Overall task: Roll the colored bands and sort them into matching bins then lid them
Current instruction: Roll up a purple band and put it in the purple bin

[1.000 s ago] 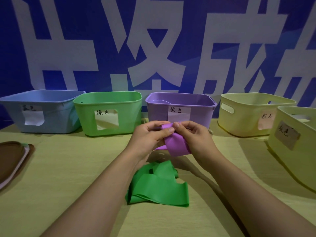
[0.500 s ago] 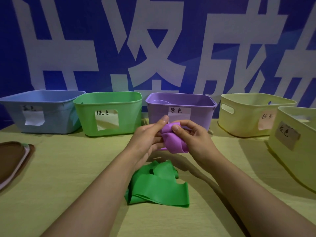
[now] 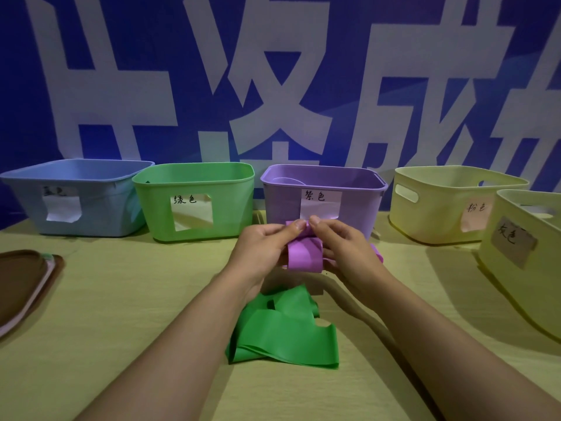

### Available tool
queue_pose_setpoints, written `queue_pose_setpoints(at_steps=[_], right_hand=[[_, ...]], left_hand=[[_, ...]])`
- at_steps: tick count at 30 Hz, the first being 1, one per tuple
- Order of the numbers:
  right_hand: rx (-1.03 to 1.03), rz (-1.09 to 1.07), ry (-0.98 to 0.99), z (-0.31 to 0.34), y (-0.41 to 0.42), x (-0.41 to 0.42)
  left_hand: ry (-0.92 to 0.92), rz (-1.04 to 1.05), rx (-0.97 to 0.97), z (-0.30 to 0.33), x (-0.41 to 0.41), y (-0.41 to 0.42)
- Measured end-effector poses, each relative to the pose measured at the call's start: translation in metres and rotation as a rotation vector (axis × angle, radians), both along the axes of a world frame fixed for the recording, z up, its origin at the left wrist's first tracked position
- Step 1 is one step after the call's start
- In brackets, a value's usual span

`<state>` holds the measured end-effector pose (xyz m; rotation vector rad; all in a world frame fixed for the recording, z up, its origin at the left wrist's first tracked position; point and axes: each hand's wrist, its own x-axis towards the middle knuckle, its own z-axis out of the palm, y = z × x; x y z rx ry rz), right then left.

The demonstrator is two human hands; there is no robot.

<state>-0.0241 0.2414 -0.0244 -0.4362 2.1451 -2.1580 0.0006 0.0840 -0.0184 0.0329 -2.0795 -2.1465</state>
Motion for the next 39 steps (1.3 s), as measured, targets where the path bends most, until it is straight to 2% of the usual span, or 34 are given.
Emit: queue_pose_setpoints(at_steps=[6, 12, 16, 25, 33, 39], right_hand=[[0.108, -0.101, -0.070, 0.003, 0.001, 0.003], [0.137, -0.145, -0.028, 0.003, 0.002, 0.001], [0.096, -0.115, -0.005, 0.002, 0.002, 0.000], [-0.025, 0.011, 0.019, 0.002, 0.005, -0.002], [-0.014, -0.001, 0.063, 0.001, 0.002, -0.003], [-0.070, 0.034, -0.029, 0.002, 0.002, 0.001]], left_hand=[[0.004, -0.030, -0.032, -0.001, 0.001, 0.001], [0.024, -0.064, -0.031, -0.004, 0.000, 0.002], [0.034, -0.069, -0.017, -0.006, -0.003, 0.000], [-0.017, -0.146, 0.146, 0.002, 0.002, 0.002], [-0.078, -0.048, 0.068, -0.001, 0.000, 0.002], [-0.060, -0.028, 0.052, -0.001, -0.001, 0.002]])
